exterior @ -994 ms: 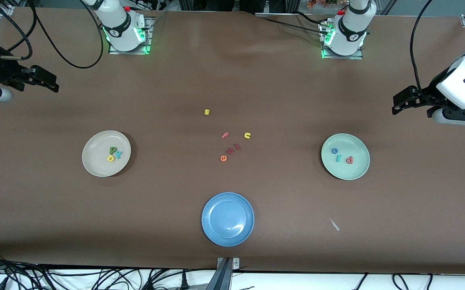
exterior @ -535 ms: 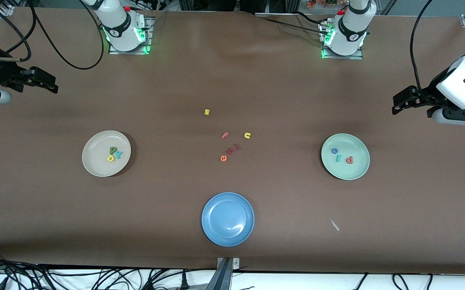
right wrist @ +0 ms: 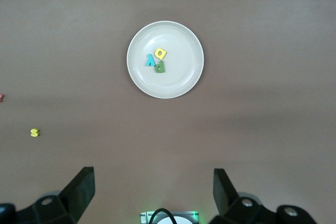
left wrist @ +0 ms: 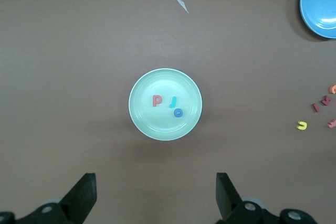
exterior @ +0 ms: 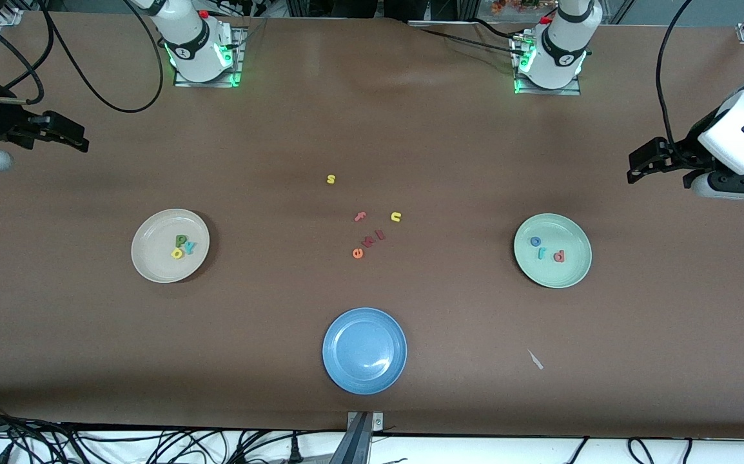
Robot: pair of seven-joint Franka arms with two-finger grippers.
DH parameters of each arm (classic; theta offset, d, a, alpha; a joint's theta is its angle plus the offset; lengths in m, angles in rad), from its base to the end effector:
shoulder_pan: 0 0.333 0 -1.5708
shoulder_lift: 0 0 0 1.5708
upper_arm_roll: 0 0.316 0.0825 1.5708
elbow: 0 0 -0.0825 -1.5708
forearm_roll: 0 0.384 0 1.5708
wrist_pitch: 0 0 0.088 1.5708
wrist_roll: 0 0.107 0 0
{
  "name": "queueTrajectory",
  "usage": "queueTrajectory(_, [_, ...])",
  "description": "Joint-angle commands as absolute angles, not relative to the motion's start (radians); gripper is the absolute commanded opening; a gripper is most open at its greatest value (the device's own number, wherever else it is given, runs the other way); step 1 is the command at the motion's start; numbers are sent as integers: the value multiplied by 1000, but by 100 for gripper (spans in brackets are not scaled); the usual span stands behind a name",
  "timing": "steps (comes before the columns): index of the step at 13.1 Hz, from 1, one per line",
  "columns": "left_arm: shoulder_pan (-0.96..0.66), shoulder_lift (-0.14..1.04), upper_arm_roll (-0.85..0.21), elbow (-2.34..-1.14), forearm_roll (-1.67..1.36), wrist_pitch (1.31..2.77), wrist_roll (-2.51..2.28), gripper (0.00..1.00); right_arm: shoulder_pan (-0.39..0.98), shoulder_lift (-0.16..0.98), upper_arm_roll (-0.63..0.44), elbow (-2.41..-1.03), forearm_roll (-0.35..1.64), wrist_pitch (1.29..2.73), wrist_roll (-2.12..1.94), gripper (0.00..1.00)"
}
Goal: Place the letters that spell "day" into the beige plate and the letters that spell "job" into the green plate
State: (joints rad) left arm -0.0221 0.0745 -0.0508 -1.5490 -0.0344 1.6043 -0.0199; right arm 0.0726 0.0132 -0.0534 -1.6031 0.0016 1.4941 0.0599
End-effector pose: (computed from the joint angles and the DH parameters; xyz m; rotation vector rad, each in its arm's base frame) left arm 0.5778 -0.0447 0.5956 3.1032 -0.0798 -0.0324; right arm 0.5482 0.0109 0.5959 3.1312 -0.0637 -0.1915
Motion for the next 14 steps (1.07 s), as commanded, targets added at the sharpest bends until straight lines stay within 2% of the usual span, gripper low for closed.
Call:
queueTrajectory(1, [-17,83,-52,-1528,-25,1597,0,100,72,26,-52,-1569,12,1466,55,100])
queueTrajectory(14, [-17,83,-54,-1525,-29,1597,-2,100,95,25,-43,-1572,-40,1545,34,100])
